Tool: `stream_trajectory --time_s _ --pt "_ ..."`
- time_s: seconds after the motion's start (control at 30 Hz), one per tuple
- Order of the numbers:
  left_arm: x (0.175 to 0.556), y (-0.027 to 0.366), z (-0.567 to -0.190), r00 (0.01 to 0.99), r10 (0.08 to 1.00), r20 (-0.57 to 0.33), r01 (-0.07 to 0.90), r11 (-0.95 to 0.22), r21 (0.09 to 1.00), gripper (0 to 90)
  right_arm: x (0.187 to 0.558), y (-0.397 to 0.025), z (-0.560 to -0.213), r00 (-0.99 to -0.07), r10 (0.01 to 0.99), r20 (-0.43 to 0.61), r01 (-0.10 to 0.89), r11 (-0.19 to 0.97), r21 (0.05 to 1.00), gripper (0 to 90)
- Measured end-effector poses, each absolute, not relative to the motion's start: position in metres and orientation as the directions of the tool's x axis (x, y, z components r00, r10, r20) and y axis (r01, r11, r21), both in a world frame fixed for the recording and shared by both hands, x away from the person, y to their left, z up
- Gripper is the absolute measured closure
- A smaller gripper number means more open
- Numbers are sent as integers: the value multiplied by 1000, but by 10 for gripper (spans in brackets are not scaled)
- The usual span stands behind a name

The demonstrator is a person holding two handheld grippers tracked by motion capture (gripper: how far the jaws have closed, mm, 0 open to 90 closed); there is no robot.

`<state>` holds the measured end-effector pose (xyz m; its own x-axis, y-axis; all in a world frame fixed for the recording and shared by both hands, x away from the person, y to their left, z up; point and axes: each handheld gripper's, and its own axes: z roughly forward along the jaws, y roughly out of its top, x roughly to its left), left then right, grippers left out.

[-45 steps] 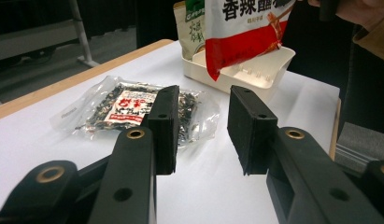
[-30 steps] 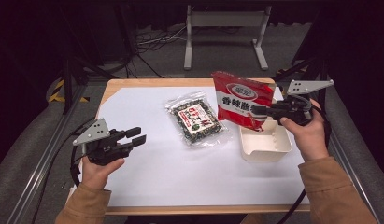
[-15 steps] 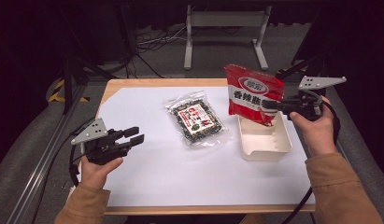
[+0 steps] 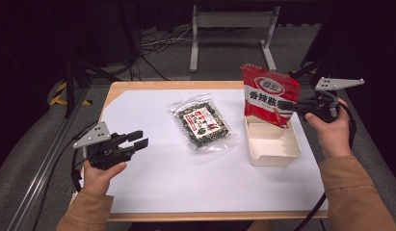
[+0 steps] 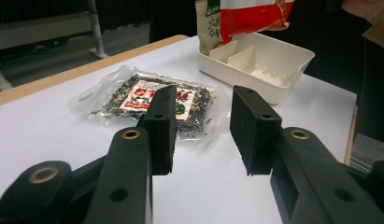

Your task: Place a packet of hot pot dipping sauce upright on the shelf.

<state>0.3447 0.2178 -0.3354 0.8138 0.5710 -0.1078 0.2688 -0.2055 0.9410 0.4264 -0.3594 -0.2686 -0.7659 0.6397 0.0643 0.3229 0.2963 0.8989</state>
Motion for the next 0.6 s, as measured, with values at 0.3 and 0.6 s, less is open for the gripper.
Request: stream_trajectory --time_s 0.3,0.6 --pt "346 219 -337 811 574 -110 271 -203 941 612 438 -373 -279 -750 658 71 335 285 898 896" --pt "347 220 -339 811 573 -118 279 -202 939 611 446 -377 -290 -749 657 81 350 290 891 896"
